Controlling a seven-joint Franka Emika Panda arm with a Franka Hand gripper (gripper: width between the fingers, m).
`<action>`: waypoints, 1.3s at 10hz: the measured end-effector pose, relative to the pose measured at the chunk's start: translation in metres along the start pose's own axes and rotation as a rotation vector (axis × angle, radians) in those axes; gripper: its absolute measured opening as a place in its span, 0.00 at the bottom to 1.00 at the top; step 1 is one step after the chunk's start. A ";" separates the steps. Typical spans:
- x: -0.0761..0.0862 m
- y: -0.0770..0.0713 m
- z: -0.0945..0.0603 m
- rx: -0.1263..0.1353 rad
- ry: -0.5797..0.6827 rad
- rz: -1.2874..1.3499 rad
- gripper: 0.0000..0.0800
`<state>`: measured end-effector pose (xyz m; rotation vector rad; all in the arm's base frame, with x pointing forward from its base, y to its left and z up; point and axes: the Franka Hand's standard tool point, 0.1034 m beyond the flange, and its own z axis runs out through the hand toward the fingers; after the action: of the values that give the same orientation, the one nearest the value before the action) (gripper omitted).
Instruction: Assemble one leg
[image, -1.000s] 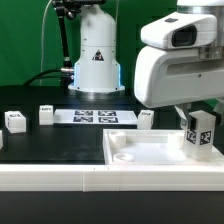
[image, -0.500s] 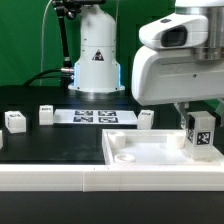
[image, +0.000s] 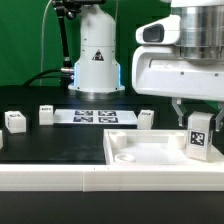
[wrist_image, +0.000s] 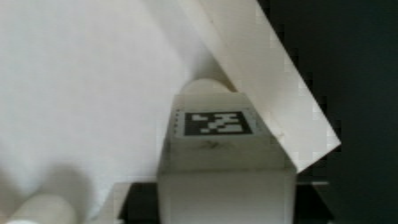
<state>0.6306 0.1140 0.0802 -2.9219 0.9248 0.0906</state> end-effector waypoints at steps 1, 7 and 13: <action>0.000 0.000 0.000 -0.003 0.003 0.087 0.36; -0.004 -0.003 0.001 -0.005 0.007 0.626 0.36; -0.004 -0.003 0.001 -0.004 0.007 0.222 0.81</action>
Offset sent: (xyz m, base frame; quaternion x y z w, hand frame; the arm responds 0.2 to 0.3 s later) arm -0.0072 0.0092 0.0005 -0.0423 0.0301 0.2998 0.9526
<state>0.6292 0.1189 0.0799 -2.8137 1.2475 0.0957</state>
